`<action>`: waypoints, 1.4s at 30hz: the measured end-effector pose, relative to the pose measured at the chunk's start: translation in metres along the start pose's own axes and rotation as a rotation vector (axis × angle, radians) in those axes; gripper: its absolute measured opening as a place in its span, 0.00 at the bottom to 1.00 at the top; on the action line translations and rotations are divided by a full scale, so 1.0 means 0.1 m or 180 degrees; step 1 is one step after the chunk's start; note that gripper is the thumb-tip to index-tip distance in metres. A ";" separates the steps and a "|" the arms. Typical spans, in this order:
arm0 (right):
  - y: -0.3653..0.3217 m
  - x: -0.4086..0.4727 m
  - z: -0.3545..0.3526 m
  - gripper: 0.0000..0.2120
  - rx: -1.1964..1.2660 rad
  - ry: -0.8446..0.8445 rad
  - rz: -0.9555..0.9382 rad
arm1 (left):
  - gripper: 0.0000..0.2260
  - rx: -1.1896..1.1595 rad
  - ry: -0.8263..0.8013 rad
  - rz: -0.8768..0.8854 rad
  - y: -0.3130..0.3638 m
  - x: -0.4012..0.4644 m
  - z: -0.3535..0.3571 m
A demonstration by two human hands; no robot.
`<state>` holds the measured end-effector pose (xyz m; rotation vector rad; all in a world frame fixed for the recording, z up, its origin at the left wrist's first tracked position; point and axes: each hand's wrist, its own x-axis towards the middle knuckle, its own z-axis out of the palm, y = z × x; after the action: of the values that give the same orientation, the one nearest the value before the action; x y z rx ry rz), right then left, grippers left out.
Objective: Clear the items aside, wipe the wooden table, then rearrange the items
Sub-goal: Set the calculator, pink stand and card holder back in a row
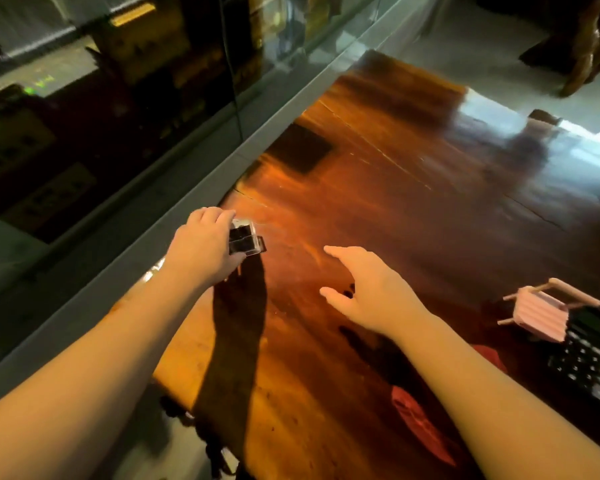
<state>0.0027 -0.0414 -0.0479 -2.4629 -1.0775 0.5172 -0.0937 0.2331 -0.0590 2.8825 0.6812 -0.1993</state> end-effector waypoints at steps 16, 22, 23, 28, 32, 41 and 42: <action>-0.10 0.09 0.34 0.35 -0.0158 -0.0285 0.0236 | 0.24 -0.0094 -0.0418 0.0215 -0.14 0.30 0.10; 0.21 -0.31 0.19 0.35 -0.0128 0.0003 0.0585 | 0.21 -0.0087 -0.0550 0.0619 0.44 0.33 0.01; 0.28 -0.41 0.15 0.35 -0.0118 0.0058 0.0665 | 0.21 -0.0105 -0.0583 0.0718 0.60 0.34 -0.02; 0.66 -0.95 -0.06 0.35 -0.0067 0.0293 0.1017 | 0.21 -0.0149 -0.0739 0.1261 1.43 0.39 -0.09; 0.96 -1.39 -0.19 0.34 -0.0014 0.0437 0.1278 | 0.21 -0.0130 -0.0903 0.1645 2.10 0.40 -0.07; 1.54 -2.16 -0.26 0.34 0.0084 0.0660 0.1773 | 0.20 0.0035 -0.1006 0.2245 3.37 0.41 0.16; 1.59 -2.22 -0.25 0.34 0.0105 0.0672 0.1812 | 0.20 0.0064 -0.1032 0.2278 3.48 0.41 0.19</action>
<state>-0.0298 -0.3133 -0.0676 -2.7064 -0.2723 0.4136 0.0987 -0.0597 -0.0371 2.8004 -0.4080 -0.5424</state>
